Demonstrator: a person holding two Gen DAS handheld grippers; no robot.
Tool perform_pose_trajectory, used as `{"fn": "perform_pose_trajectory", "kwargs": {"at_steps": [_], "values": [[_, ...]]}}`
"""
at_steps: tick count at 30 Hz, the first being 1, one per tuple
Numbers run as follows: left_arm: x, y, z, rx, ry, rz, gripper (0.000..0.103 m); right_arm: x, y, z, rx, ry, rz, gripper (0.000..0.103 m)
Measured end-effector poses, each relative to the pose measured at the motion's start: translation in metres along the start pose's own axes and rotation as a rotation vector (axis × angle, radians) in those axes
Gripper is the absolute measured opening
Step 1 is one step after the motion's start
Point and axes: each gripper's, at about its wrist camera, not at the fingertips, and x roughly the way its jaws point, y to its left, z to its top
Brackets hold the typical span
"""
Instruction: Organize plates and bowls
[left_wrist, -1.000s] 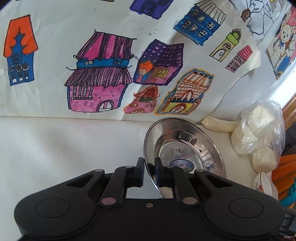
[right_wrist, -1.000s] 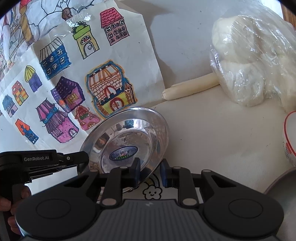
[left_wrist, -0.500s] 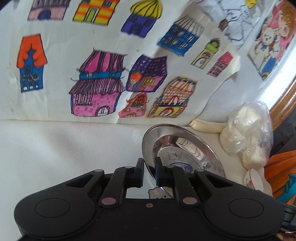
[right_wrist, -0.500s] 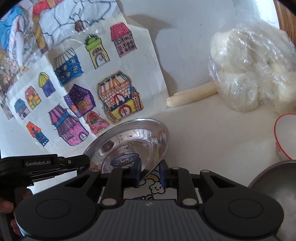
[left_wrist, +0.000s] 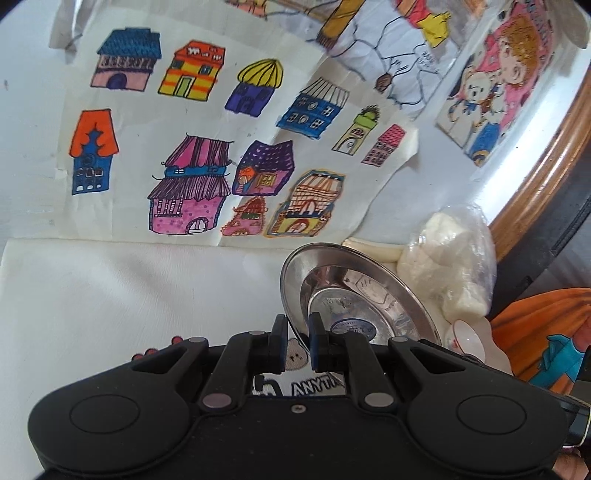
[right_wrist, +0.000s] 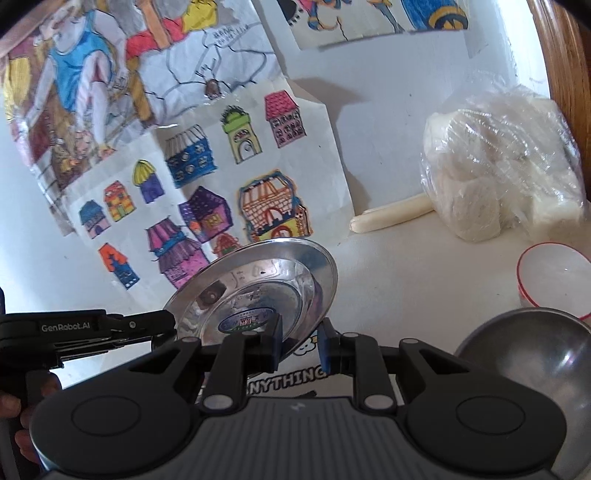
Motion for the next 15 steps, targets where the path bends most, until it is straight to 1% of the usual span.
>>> {"fn": "perform_pose_trajectory", "kwargs": {"at_steps": [8, 15], "values": [[-0.028, -0.005, -0.011, 0.015, -0.01, -0.014, 0.012, -0.026, 0.01, -0.012, -0.028, -0.025, 0.016, 0.023], [-0.044, -0.009, -0.023, 0.034, -0.005, -0.011, 0.012, -0.045, 0.014, -0.023, -0.043, -0.034, 0.025, 0.023]]}}
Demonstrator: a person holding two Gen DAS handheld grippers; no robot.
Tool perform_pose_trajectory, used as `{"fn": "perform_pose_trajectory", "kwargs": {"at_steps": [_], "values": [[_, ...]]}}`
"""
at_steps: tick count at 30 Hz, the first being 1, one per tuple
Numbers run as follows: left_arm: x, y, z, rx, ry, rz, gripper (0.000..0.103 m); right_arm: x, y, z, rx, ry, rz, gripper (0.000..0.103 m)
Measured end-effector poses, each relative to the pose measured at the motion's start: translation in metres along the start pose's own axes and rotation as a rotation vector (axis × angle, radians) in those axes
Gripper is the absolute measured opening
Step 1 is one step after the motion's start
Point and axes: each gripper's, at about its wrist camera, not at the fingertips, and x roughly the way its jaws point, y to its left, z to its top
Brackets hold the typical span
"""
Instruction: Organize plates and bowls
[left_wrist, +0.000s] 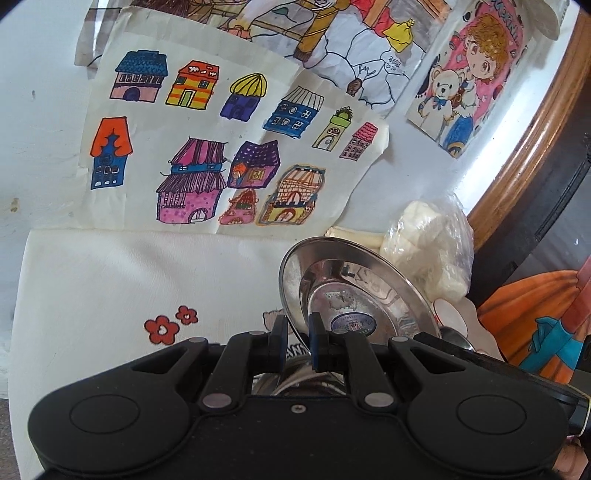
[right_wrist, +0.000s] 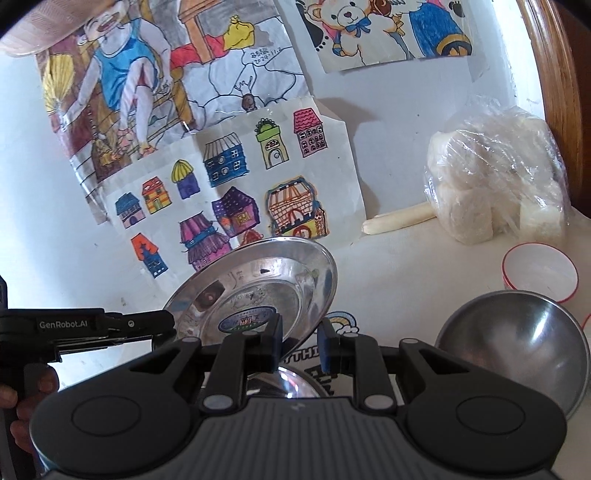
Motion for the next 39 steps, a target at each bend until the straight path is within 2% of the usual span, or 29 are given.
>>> {"fn": "perform_pose_trajectory", "kwargs": {"at_steps": [16, 39], "values": [[-0.022, -0.001, -0.028, 0.015, 0.008, 0.015, 0.012, -0.029, 0.007, -0.028, 0.017, 0.007, 0.038, 0.023], [-0.02, 0.006, -0.054, 0.008, 0.074, 0.029, 0.012, -0.043, 0.003, -0.06, 0.057, 0.06, 0.045, 0.023]]}}
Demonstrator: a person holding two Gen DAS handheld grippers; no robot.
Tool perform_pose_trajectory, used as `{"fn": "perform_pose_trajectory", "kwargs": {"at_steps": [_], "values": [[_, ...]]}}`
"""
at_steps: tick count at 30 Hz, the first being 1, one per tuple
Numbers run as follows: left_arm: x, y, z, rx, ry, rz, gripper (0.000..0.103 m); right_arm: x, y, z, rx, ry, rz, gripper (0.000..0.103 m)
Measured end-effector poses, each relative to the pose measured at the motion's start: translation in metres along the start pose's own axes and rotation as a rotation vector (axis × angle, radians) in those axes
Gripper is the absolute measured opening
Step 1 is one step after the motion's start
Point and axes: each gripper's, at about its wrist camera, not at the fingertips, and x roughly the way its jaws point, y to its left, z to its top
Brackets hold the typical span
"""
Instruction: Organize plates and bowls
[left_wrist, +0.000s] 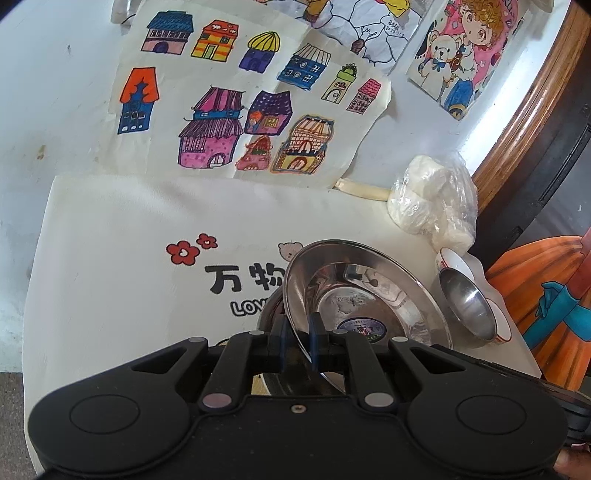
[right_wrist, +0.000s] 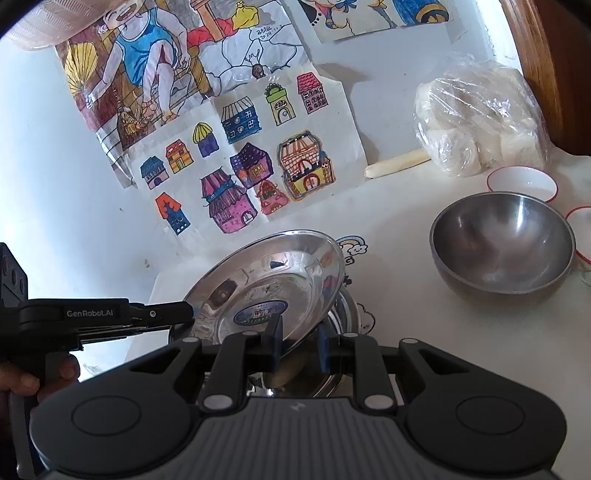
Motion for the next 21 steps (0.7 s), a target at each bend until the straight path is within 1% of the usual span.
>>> {"fn": "perform_pose_trajectory", "kwargs": {"at_steps": [13, 21], "values": [[0.0052, 0.0023, -0.0087, 0.029, 0.032, 0.023, 0.013, 0.0005, -0.0009, -0.0094, 0.024, 0.046, 0.004, 0.023], [0.0075, 0.0019, -0.0084, 0.059, 0.048, 0.032, 0.014, 0.0023, -0.0023, -0.0103, 0.041, 0.061, 0.008, 0.023]]}}
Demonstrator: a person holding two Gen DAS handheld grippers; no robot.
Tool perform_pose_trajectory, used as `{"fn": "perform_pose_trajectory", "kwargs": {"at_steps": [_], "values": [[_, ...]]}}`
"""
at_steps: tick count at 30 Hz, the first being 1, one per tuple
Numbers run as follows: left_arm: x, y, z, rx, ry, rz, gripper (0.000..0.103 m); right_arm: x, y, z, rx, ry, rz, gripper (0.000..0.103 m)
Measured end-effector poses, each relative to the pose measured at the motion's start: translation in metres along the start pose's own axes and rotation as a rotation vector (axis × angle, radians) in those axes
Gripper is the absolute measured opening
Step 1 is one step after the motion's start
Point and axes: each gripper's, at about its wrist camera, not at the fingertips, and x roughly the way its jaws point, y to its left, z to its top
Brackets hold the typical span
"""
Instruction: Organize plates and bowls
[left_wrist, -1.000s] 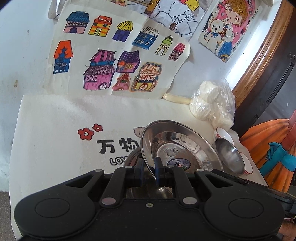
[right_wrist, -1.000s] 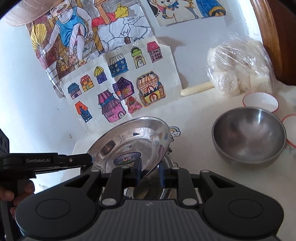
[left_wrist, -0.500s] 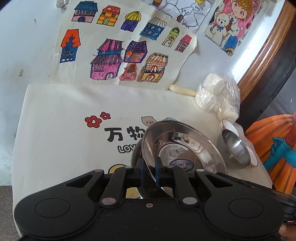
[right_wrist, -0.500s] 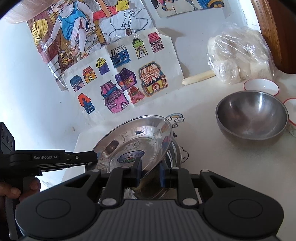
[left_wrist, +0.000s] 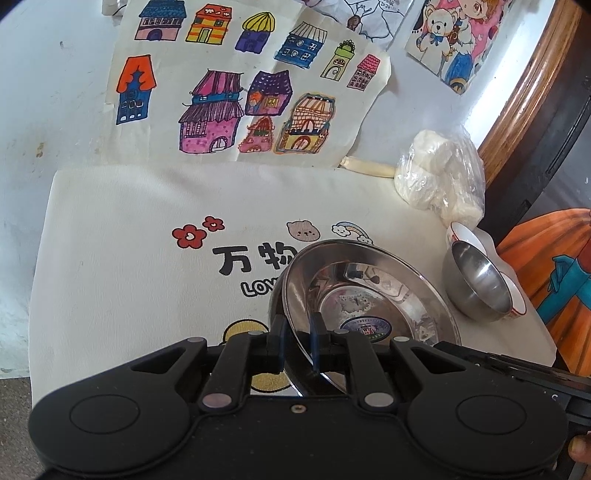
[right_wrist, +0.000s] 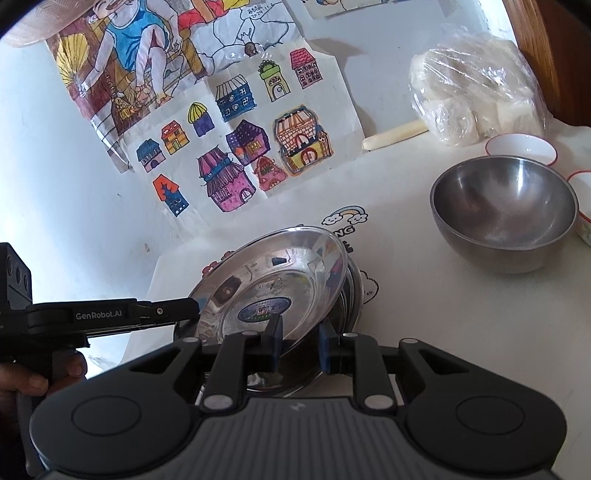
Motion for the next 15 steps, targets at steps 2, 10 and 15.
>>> {"fn": "perform_pose_trajectory", "kwargs": {"at_steps": [2, 10, 15], "values": [[0.0012, -0.0006, 0.0003, 0.006, 0.006, 0.003, 0.014, 0.0001, 0.0003, -0.0005, 0.002, 0.001, -0.001, 0.023], [0.0021, -0.0025, -0.0002, 0.042, 0.014, 0.02, 0.013, 0.0007, -0.0005, -0.0014, 0.005, 0.008, 0.002, 0.023], [0.0007, -0.0018, 0.0004, 0.048, 0.006, 0.02, 0.011, 0.0009, 0.0001, -0.0011, 0.0, 0.012, 0.0, 0.023]]}}
